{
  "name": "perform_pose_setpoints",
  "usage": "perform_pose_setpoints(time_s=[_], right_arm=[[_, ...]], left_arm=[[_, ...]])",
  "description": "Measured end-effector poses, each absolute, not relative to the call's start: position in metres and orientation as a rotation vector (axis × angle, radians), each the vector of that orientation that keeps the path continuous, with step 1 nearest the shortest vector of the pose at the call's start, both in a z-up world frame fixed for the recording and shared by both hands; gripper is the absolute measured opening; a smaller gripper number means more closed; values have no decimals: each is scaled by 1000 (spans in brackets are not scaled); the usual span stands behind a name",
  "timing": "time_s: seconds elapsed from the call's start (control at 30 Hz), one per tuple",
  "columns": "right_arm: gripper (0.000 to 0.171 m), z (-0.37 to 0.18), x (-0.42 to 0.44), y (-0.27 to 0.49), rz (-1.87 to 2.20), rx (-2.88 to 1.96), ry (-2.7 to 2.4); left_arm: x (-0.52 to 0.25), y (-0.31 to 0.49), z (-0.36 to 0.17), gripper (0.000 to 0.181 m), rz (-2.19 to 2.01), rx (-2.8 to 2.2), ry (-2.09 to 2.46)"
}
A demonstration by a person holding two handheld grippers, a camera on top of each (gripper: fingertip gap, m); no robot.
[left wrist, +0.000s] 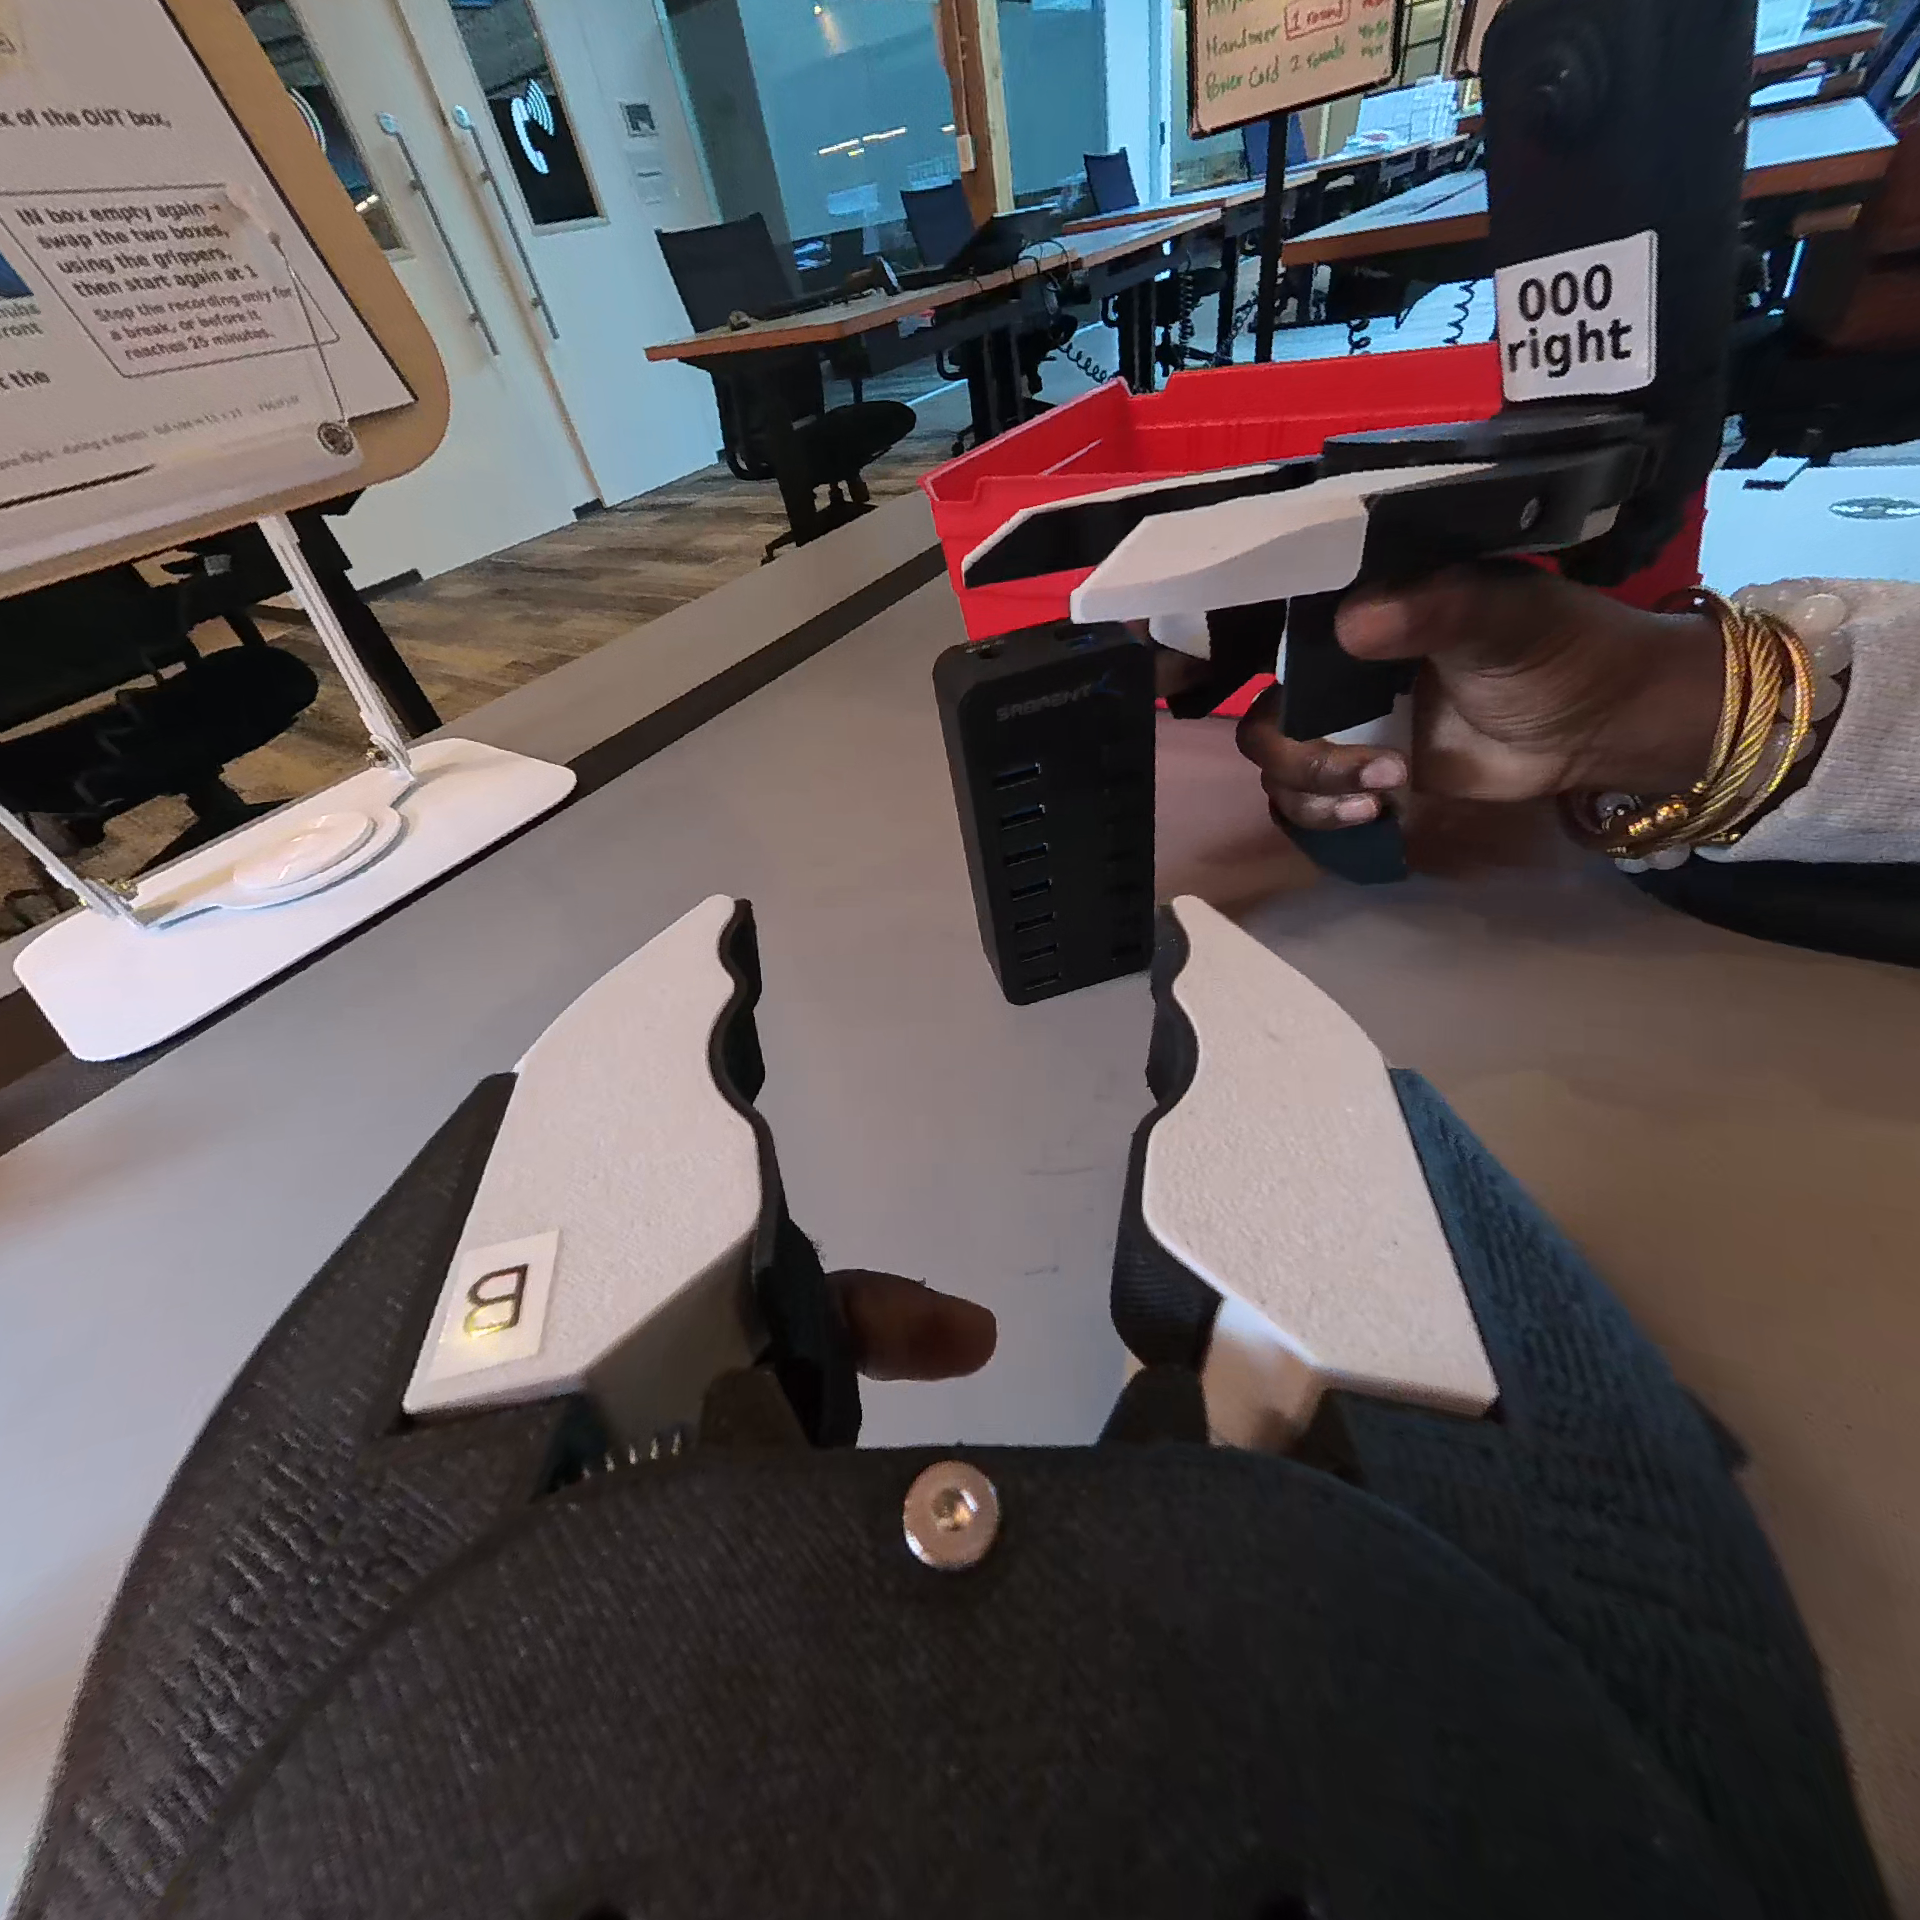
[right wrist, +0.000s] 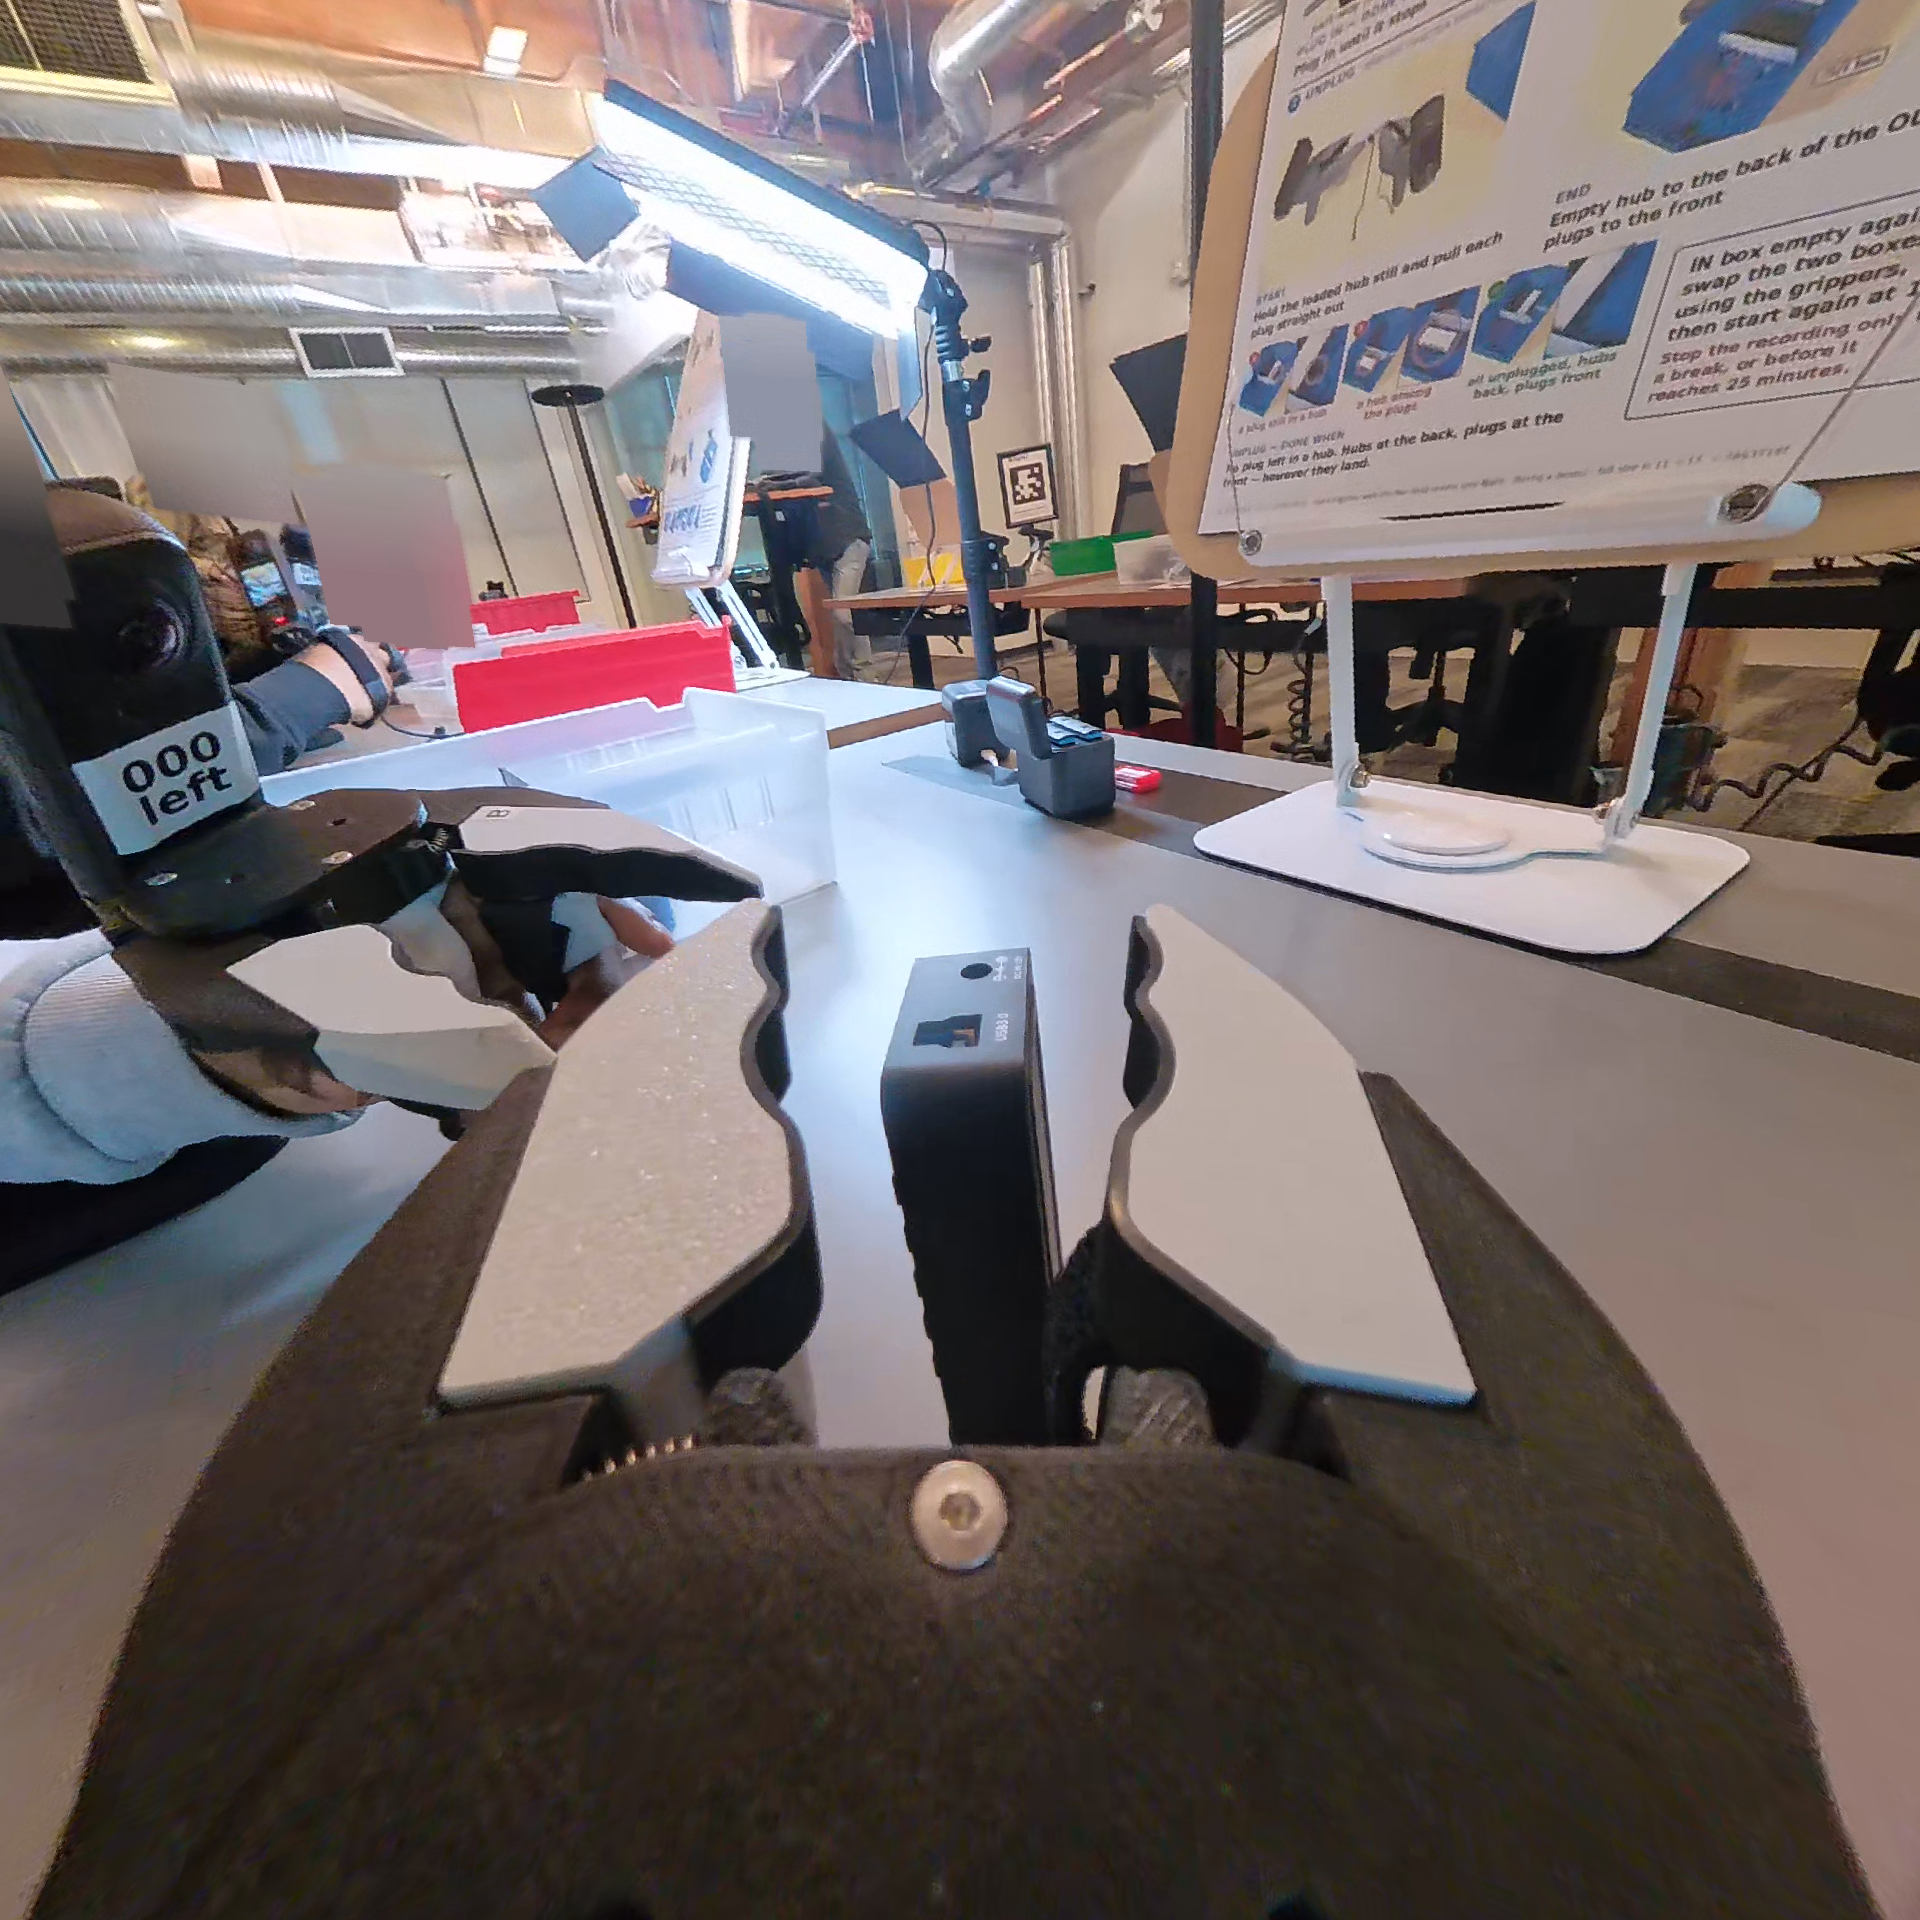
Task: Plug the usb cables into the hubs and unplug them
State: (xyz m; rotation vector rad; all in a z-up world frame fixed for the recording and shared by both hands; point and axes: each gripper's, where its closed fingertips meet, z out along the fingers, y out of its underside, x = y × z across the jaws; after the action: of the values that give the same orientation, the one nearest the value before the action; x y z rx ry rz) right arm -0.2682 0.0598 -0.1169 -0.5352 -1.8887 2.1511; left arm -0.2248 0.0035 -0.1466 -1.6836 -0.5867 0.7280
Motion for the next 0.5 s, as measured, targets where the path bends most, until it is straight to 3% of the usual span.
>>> perform_pose_setpoints(time_s=[0.2, 0.33, 0.43, 0.5], right_arm=[[63, -107, -273, 70, 2217, -602, -1802], [64, -99, -278, 81, 2259, -658, -1723], [65, -96, -280, 85, 2263, -674, -1692], [64, -94, -280, 87, 2269, -675, -1678]], left_arm=[[-226, -2, -139, 72, 669, -1673, -651], [-206, -19, -81, 66, 685, -1657, -598], [-175, -64, -34, 63, 719, -1664, -592], [-164, -125, -33, 62, 789, -1756, -781]])
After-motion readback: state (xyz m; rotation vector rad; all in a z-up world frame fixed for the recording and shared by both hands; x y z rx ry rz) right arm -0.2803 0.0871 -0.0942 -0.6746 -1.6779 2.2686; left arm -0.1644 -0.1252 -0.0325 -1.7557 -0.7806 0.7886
